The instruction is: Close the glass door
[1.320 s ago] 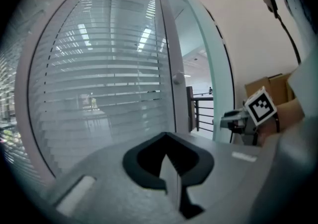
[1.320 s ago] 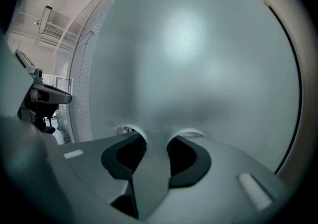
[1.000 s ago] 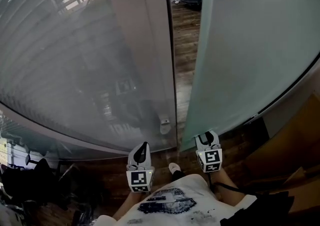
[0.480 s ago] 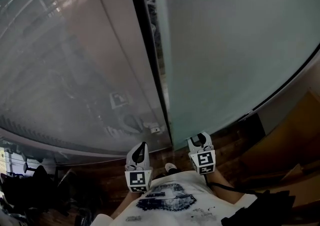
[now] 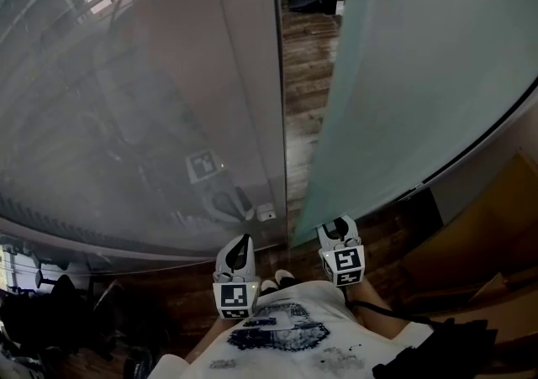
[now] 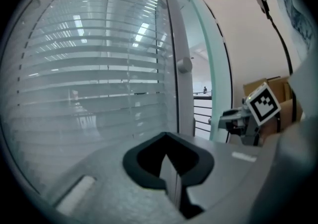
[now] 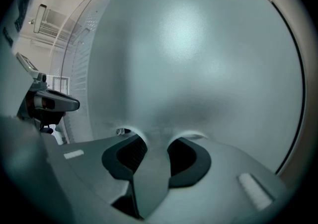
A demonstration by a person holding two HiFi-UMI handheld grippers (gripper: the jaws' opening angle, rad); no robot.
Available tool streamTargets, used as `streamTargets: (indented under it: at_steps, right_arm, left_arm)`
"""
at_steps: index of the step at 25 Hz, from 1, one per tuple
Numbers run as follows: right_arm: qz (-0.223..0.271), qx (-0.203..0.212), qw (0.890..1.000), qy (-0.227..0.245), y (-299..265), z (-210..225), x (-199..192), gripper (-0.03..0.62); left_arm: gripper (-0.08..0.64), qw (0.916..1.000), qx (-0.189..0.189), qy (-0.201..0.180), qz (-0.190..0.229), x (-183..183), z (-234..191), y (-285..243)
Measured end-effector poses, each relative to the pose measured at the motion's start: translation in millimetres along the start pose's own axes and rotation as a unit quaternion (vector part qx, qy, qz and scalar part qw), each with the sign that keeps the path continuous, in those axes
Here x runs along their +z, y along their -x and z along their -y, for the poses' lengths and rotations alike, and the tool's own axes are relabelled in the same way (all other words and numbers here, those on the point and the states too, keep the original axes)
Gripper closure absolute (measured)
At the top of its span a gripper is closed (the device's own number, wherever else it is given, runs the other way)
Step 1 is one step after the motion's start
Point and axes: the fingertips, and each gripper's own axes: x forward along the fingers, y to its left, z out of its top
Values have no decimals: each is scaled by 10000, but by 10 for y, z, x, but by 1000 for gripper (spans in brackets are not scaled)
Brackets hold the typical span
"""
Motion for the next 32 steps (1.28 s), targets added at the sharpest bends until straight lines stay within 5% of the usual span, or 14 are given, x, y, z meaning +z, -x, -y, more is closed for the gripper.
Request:
streamTargets:
  at_steps: [32]
  right_arm:
    - [130, 31, 9999, 41, -324, 63, 172, 476]
  left_arm:
    - [558, 10000, -29, 39, -66, 35, 22, 44]
